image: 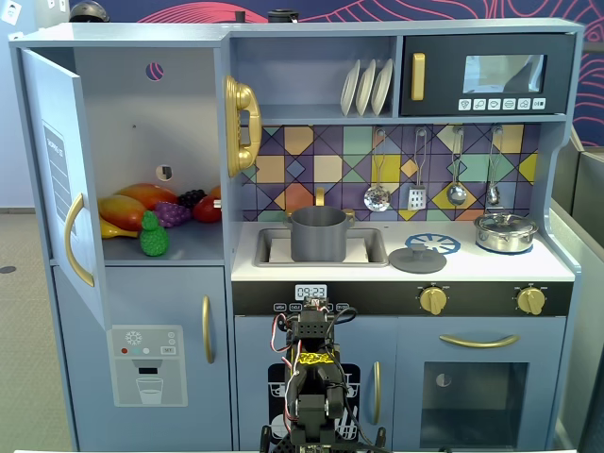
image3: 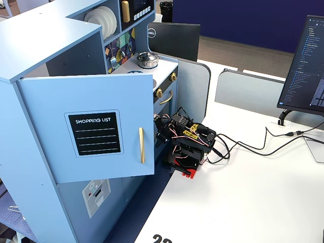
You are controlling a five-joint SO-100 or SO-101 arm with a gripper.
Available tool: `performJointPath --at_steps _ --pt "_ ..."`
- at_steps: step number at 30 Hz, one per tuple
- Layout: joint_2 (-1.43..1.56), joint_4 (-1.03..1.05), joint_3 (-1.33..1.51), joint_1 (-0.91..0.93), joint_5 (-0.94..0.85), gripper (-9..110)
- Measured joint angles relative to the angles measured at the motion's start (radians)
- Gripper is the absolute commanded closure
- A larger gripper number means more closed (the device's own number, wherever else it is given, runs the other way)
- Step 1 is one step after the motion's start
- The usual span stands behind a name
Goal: Pick up the green pineapple from the left cabinet and place it in the gray recipient
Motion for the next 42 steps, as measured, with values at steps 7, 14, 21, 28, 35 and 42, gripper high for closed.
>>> performJointPath --at_steps 7,14,21,28,35,42 --pt "0.000 0.000 -0.011 0.092 0.011 101" --pt "0.000 0.000 -0.011 0.083 0.014 94" --pt "-0.008 -0.133 0.015 -0.370 0.152 90" --pt "-0.071 -0.923 -0.040 -0.844 0.147 71" --pt "-0.255 -1.135 -0.373 -0.887 0.137 63" --pt "-0.474 -1.345 -0.479 -0.877 0.084 62"
